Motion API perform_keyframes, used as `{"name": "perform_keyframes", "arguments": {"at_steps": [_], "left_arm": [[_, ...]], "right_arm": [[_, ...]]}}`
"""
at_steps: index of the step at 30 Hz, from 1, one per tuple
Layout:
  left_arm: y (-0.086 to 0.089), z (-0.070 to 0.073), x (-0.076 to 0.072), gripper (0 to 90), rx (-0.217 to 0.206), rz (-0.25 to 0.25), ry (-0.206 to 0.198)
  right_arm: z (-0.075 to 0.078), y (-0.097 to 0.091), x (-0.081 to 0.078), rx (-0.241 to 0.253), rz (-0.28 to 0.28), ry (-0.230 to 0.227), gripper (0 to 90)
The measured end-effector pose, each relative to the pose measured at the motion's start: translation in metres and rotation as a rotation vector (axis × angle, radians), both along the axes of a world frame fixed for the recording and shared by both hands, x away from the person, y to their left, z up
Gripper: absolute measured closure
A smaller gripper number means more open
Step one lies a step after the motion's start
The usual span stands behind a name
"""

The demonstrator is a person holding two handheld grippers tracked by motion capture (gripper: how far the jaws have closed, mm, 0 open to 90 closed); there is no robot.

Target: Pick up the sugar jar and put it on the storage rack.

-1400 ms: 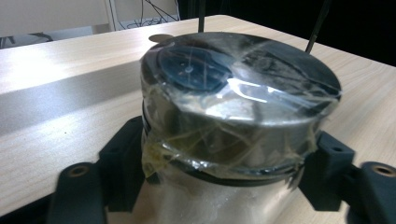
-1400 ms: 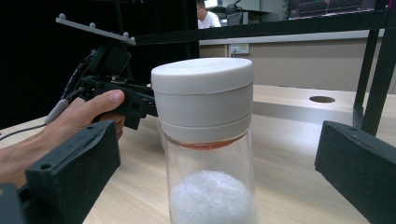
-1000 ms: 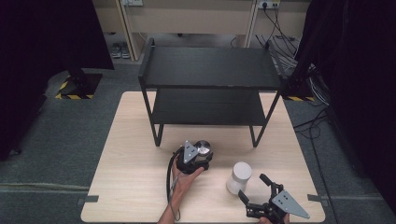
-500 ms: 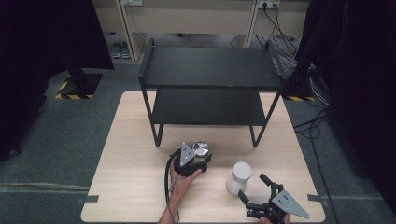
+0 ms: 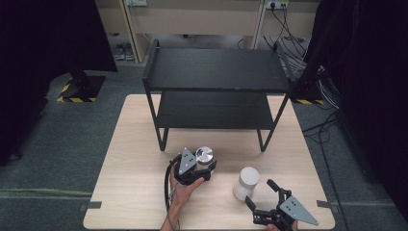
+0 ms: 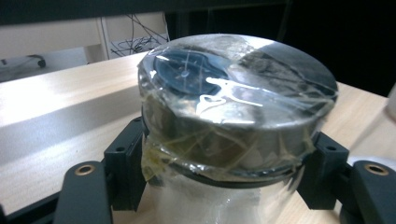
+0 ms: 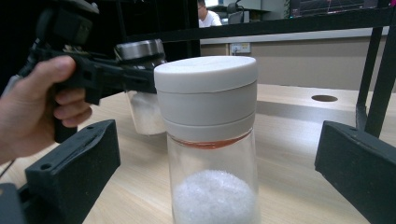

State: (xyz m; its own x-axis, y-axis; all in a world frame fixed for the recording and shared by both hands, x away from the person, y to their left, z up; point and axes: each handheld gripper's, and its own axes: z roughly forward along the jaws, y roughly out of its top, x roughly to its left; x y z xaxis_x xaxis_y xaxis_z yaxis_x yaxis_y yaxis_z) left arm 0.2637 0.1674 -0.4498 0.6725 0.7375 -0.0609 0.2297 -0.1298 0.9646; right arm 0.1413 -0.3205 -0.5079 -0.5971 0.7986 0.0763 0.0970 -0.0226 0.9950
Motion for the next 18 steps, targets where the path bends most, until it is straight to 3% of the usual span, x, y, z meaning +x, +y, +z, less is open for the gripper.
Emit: {"name": "perform_keyframes", "arguments": {"at_steps": [8, 18], "left_arm": [[0.004, 0.021, -0.005, 30.5, 0.014, -0.028, -0.006], [0.012, 0.045, -0.008, 30.5, -0.012, -0.062, -0.017]], "right_arm": [[0.0, 0.0, 0.0, 0.0, 0.001, -0.001, 0.3], [0.0, 0.0, 0.0, 0.001, 0.002, -0.001, 0.3]]}}
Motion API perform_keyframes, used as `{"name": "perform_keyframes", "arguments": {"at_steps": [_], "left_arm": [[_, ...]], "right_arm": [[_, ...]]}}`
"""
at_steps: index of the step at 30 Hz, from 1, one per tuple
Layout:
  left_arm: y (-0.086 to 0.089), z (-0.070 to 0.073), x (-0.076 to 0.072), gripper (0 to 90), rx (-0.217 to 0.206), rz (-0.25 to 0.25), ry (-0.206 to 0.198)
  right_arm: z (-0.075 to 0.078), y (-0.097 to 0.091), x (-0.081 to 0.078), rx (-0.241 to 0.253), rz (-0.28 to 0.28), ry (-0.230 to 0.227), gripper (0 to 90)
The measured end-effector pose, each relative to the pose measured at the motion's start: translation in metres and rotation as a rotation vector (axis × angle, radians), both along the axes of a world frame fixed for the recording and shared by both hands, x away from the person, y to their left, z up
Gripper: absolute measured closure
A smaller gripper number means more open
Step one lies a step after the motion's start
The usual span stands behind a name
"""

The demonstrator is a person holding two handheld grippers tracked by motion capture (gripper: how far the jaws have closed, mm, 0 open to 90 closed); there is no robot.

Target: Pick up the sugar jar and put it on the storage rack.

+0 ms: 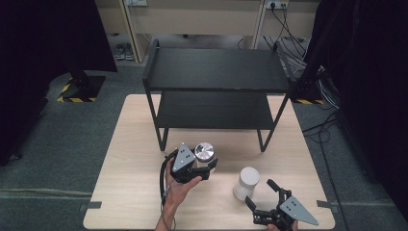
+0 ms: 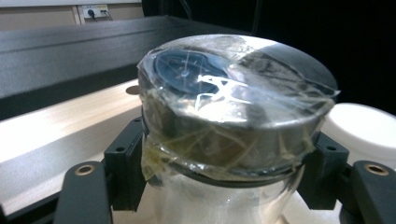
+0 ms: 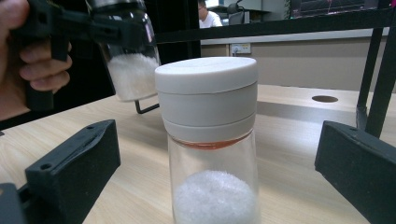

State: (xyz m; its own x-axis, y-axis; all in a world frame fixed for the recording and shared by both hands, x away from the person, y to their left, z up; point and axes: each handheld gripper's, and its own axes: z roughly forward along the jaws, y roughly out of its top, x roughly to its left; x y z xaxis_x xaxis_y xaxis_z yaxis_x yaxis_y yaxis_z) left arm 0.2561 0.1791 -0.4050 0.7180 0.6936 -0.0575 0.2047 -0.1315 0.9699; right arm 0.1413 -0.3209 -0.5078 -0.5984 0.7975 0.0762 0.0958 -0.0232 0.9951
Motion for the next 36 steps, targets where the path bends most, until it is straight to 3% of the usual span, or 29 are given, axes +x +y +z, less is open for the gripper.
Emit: {"name": "perform_keyframes", "arguments": {"at_steps": [16, 30, 36], "left_arm": [[-0.001, 0.045, 0.003, 30.5, 0.019, -0.037, -0.006], [0.003, 0.1, 0.023, 30.6, 0.003, -0.083, -0.023], [-0.001, 0.122, 0.026, 30.5, 0.017, -0.084, -0.034]], "right_arm": [[0.0, 0.0, 0.0, 0.004, -0.003, 0.003, 0.3], [0.0, 0.0, 0.0, 0.001, -0.002, 0.001, 0.3], [0.0, 0.0, 0.0, 0.004, -0.004, 0.004, 0.3]]}}
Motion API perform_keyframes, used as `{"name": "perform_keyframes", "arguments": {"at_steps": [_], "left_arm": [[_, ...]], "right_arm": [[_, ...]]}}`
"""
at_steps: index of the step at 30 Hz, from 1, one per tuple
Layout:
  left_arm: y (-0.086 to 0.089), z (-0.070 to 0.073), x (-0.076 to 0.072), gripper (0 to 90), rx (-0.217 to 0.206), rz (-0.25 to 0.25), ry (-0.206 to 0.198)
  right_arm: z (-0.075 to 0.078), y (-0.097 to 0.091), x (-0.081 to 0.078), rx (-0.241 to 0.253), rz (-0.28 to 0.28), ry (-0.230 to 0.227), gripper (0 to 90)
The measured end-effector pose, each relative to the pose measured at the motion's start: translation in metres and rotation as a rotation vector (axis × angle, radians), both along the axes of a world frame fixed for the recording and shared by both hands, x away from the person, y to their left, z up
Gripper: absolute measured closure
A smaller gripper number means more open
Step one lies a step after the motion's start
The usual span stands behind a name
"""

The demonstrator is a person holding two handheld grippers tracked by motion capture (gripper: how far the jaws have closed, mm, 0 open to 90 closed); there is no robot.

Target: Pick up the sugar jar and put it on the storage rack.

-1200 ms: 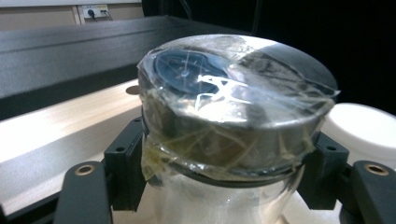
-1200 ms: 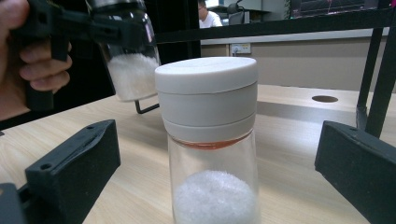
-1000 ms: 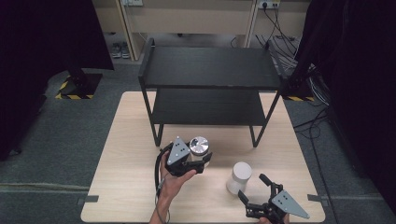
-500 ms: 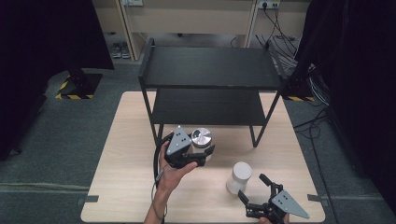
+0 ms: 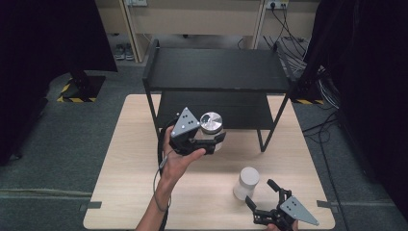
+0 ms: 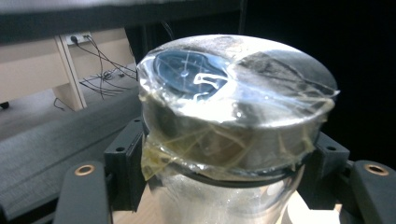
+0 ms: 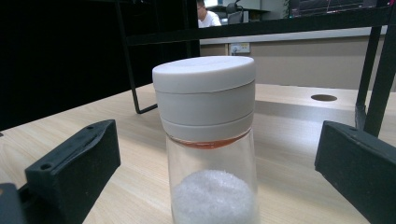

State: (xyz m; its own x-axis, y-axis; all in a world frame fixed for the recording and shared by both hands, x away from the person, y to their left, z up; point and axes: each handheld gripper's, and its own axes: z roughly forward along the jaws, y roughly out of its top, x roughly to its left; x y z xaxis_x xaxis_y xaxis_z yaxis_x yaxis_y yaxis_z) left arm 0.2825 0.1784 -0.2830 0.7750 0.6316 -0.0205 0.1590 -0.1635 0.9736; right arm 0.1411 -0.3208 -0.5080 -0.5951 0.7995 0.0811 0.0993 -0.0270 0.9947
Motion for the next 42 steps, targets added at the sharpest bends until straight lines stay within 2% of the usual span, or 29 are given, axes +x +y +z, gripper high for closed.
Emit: {"name": "perform_keyframes", "arguments": {"at_steps": [8, 14, 20, 25, 36, 42], "left_arm": [[0.004, 0.027, 0.009, 30.6, 0.0, -0.023, 0.013], [0.007, 0.042, 0.016, 30.6, 0.005, -0.03, 0.025], [0.007, 0.064, 0.02, 30.6, 0.032, -0.014, 0.007], [0.01, 0.077, 0.023, 30.6, 0.025, -0.014, 0.008], [0.013, 0.106, 0.03, 30.6, 0.021, 0.027, -0.003], [0.012, 0.116, 0.033, 30.6, 0.015, 0.051, -0.012]], "right_arm": [[0.0, 0.0, 0.0, 0.001, 0.001, 0.002, 0.3], [0.0, 0.0, 0.0, 0.001, -0.001, 0.004, 0.3], [0.0, 0.0, 0.001, 0.003, 0.0, 0.006, 0.3], [0.0, 0.0, 0.001, 0.003, 0.001, 0.006, 0.3], [-0.001, 0.0, 0.001, 0.006, -0.001, 0.011, 0.3], [-0.001, 0.0, 0.001, 0.003, 0.001, 0.007, 0.3]]}}
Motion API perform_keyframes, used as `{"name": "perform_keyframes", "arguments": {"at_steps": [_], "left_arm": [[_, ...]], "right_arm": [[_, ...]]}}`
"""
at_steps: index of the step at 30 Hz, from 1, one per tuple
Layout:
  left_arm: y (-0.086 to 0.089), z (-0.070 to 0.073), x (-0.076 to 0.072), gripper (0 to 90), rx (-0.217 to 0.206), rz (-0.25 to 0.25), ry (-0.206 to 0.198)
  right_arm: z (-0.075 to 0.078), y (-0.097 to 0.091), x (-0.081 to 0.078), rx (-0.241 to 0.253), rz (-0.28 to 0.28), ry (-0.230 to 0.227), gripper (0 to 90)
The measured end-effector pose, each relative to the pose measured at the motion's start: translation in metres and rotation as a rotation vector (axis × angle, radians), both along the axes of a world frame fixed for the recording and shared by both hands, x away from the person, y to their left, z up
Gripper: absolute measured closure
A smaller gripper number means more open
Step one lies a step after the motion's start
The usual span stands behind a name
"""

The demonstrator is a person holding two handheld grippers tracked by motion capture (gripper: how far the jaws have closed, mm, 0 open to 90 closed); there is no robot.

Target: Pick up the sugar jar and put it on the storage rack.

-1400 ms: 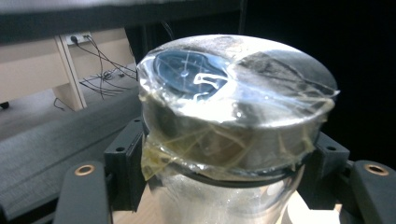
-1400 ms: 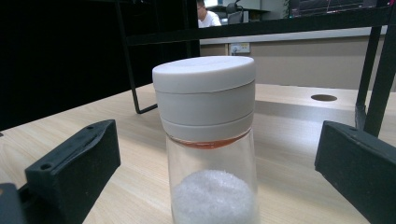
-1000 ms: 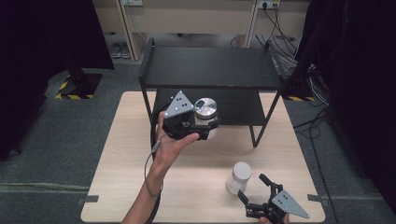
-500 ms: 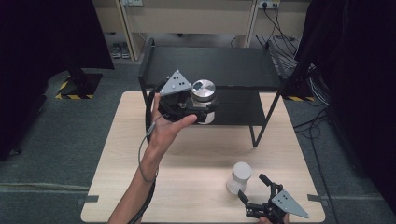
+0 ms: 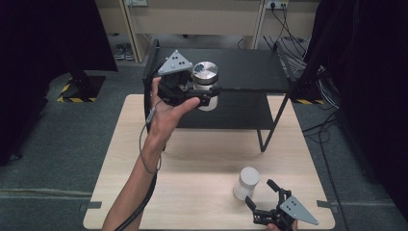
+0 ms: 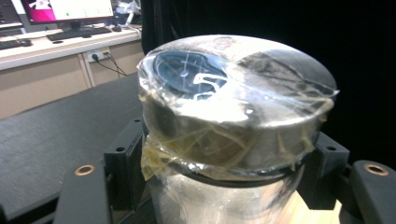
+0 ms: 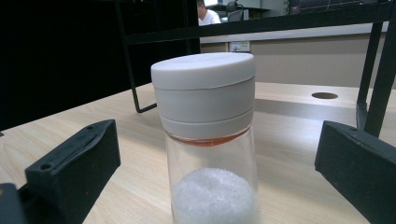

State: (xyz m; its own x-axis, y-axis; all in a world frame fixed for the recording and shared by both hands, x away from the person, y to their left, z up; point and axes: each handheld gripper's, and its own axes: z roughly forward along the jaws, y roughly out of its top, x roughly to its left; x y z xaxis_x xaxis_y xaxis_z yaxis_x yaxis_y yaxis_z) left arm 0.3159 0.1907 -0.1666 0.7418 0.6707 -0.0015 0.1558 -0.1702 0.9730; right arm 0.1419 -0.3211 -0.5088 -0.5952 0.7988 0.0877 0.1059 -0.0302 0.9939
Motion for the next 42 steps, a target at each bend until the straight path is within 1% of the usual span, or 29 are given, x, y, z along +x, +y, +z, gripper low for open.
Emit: {"name": "perform_keyframes", "arguments": {"at_steps": [4, 7, 8, 10, 15, 17, 22, 25, 28, 30, 32, 34, 39, 42], "left_arm": [[-0.002, 0.004, 0.004, 30.6, -0.01, 0.022, 0.003], [-0.006, 0.009, 0.009, 30.6, 0.006, 0.045, 0.009], [-0.007, 0.009, 0.01, 30.5, 0.006, 0.054, 0.01], [-0.008, 0.009, 0.013, 30.6, -0.001, 0.07, 0.015], [-0.01, 0.009, 0.022, 30.6, 0.0, 0.111, 0.024], [-0.01, 0.009, 0.028, 30.6, -0.004, 0.129, 0.021], [-0.013, 0.01, 0.035, 30.6, -0.003, 0.151, 0.022], [-0.015, 0.01, 0.039, 30.6, -0.011, 0.166, 0.027], [-0.017, 0.012, 0.044, 30.6, -0.008, 0.185, 0.03], [-0.018, 0.011, 0.048, 30.5, -0.014, 0.195, 0.038], [-0.017, 0.01, 0.051, 30.5, -0.022, 0.198, 0.043], [-0.018, 0.009, 0.055, 30.5, -0.018, 0.21, 0.043], [-0.019, 0.008, 0.061, 30.6, -0.027, 0.224, 0.047], [-0.021, 0.007, 0.065, 30.5, -0.024, 0.226, 0.051]], "right_arm": [[0.0, 0.0, 0.0, 0.0, 0.0, 0.0, 0.3], [0.0, 0.0, 0.0, 0.001, -0.001, 0.003, 0.3], [0.0, 0.0, 0.0, 0.001, 0.0, 0.004, 0.3], [0.0, 0.0, 0.0, 0.0, 0.001, 0.0, 0.3], [0.0, -0.001, -0.001, 0.004, -0.002, 0.001, 0.3], [0.0, -0.001, -0.001, 0.004, -0.001, 0.0, 0.3], [0.001, -0.001, -0.001, 0.004, -0.002, 0.0, 0.3], [0.001, -0.001, -0.001, 0.005, -0.003, 0.001, 0.3], [0.0, -0.001, -0.001, 0.007, -0.002, -0.001, 0.3], [0.0, -0.001, -0.001, 0.007, -0.002, -0.001, 0.3], [0.0, -0.001, -0.001, 0.006, -0.002, -0.001, 0.3], [0.0, -0.001, -0.001, 0.006, 0.001, -0.002, 0.3], [0.001, -0.001, -0.001, 0.007, 0.001, -0.002, 0.3], [0.0, -0.002, -0.002, 0.009, -0.001, 0.0, 0.3]]}}
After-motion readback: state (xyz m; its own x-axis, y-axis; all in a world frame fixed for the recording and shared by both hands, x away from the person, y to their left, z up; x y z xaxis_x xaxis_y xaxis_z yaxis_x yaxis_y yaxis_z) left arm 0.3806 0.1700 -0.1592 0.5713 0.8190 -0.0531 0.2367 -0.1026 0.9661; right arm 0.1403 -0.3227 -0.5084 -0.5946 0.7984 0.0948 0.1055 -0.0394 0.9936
